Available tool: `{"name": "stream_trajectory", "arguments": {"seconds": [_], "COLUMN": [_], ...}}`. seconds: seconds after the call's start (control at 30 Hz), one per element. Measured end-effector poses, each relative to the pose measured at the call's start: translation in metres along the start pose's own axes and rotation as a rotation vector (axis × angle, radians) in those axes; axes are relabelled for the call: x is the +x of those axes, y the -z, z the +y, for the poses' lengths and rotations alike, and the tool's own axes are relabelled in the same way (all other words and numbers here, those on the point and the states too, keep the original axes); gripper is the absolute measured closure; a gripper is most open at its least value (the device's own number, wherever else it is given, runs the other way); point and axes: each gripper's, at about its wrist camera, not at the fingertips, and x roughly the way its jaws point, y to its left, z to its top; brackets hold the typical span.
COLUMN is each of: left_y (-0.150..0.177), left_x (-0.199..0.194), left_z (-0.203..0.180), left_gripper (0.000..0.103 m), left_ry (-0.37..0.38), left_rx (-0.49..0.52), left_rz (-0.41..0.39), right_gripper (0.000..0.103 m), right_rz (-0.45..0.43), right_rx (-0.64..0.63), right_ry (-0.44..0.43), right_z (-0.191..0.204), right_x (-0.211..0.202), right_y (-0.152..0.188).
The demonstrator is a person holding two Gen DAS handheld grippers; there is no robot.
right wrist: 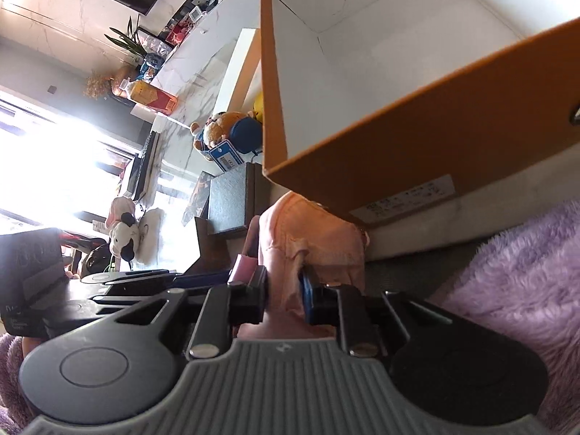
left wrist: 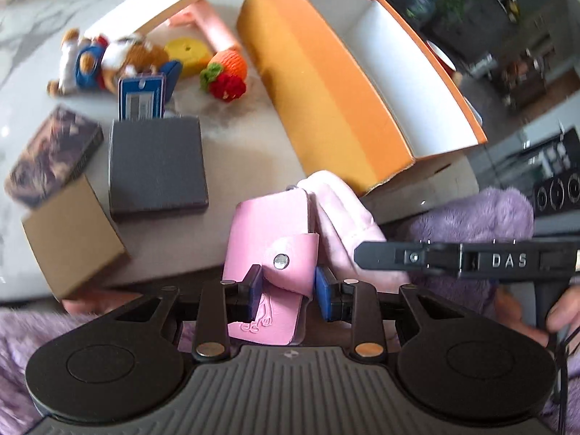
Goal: Organize objects
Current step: 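Grasp the pink wallet with the left gripper while the right gripper holds the backpack, then lift the pink wallet and the pink backpack off the table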
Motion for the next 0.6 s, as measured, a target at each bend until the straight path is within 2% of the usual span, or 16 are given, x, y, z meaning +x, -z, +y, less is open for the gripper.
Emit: {"name": "stream_trajectory", "arguments": {"seconds": [0.07, 0.13, 0.2, 0.3, 0.4, 0.47, 0.6], "left_y": [-0.002, 0.004, 0.008, 0.018, 0.024, 0.027, 0.033], "left_x": [0.012, 0.016, 0.014, 0.005, 0.002, 0.002, 0.000], "left_z": [0.012, 0.014, 0.006, -0.008, -0.015, -0.018, -0.022], "left_gripper": [0.067, 0.067, 0.067, 0.067, 0.067, 0.066, 0.066], "left_ry": [0.042, 0.055, 0.014, -0.086, -0.160, -0.194, -0.245], "left_rx": [-0.093, -0.141, -0.105, -0.030, 0.026, 0.053, 0.085], "left_rz": [-0.003, -0.012, -0.040, -0.075, -0.090, -0.097, -0.113], "right_gripper": [0.075, 0.070, 0.064, 0.056, 0.051, 0.040, 0.036], "right_rz": [0.019, 0.025, 0.019, 0.021, 0.036, 0.044, 0.086], "right_rx": [-0.001, -0.034, -0.087, -0.143, -0.117, -0.101, -0.113], "right_ry": [0.022, 0.052, 0.102, 0.153, 0.154, 0.161, 0.197], "right_z": [0.000, 0.006, 0.015, 0.025, 0.027, 0.029, 0.033], "right_x": [0.002, 0.002, 0.003, 0.007, 0.016, 0.024, 0.042], "right_y": [0.001, 0.003, 0.004, 0.004, 0.000, -0.002, 0.000]}}
